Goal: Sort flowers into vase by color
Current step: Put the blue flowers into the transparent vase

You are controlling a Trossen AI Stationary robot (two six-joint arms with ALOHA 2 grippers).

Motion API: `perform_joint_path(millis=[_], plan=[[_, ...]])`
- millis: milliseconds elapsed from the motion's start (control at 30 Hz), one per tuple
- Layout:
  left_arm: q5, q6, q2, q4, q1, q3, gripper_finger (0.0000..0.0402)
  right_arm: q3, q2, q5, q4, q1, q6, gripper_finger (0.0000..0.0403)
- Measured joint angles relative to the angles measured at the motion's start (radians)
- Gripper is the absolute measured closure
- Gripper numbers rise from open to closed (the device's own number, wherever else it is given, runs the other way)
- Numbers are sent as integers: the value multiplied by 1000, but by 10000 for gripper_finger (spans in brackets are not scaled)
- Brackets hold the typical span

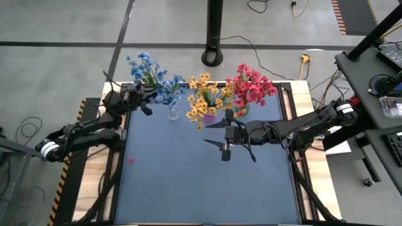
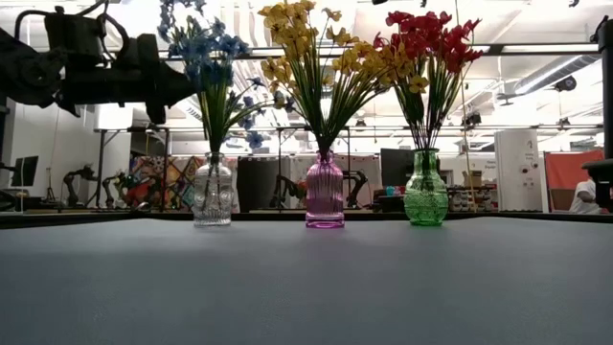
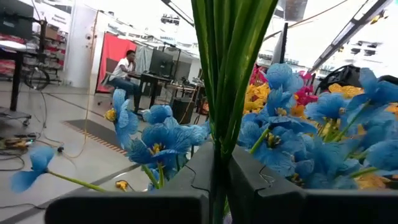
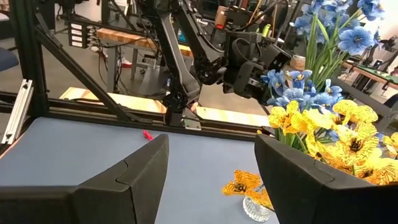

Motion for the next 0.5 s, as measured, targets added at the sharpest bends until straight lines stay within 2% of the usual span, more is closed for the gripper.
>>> perform_joint_path(millis=[167, 500], plan=[[-49, 42, 21, 5, 0, 0, 397, 0, 0, 0, 0, 0, 8, 172], [-45, 50, 131, 86, -4, -1, 397, 0, 0, 0, 0, 0, 8, 172]])
